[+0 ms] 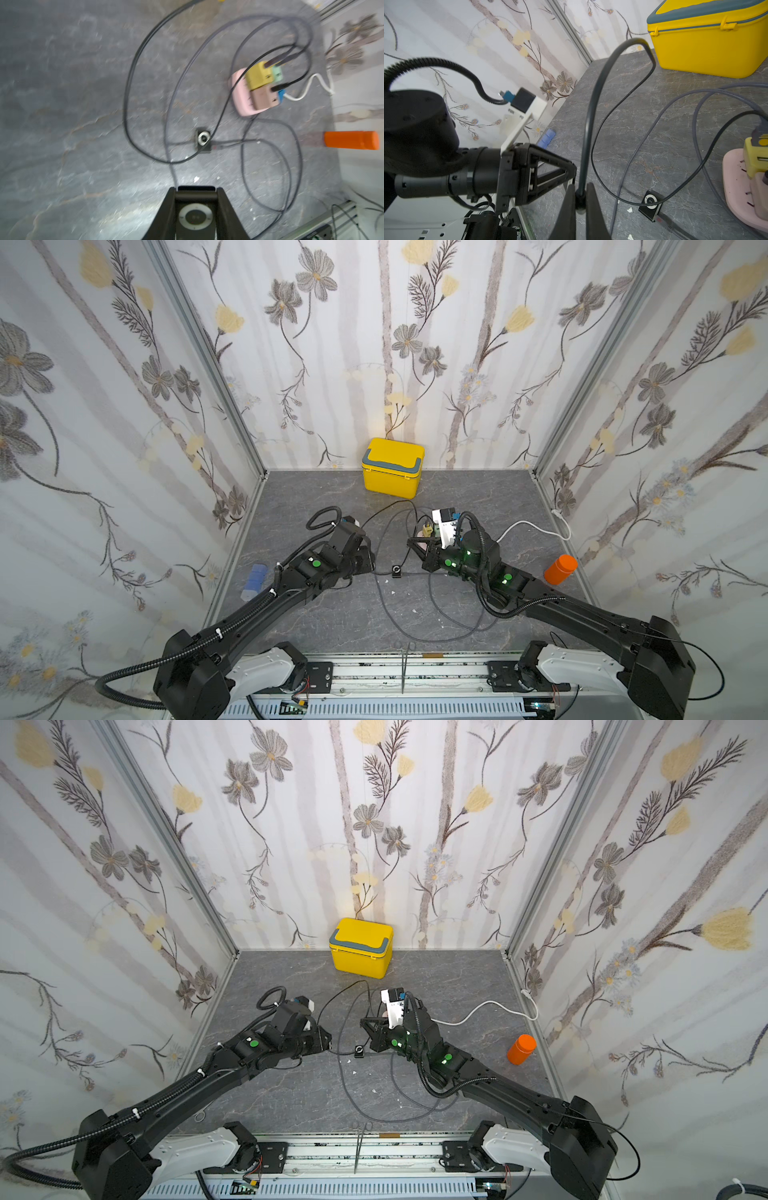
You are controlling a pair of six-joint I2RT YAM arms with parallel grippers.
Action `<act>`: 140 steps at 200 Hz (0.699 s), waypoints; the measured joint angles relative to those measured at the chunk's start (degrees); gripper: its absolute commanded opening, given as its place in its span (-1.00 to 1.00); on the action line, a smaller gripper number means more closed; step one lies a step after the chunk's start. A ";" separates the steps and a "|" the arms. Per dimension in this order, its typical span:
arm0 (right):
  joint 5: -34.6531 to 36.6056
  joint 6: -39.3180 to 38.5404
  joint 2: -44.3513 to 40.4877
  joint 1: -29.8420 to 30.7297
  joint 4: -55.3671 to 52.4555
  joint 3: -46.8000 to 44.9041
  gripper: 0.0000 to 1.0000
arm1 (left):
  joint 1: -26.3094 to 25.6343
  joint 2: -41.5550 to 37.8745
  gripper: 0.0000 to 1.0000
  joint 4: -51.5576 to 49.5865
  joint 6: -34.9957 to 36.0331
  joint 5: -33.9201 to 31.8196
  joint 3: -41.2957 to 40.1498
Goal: Charge mp3
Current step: Place the MP3 player at the center of the board.
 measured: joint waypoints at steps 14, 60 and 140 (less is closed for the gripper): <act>-2.75 0.31 0.76 -1.44 0.90 0.04 -1.00 | -0.17 -1.20 -0.63 -1.84 -1.57 -0.33 -4.11; -10.16 1.99 3.13 -3.08 2.95 0.72 -1.00 | -0.48 0.70 -0.57 -2.45 -5.22 -2.23 -11.74; -16.68 2.58 4.48 -3.87 3.78 2.75 -1.00 | -0.63 7.54 -0.22 3.76 -5.57 -4.50 -13.14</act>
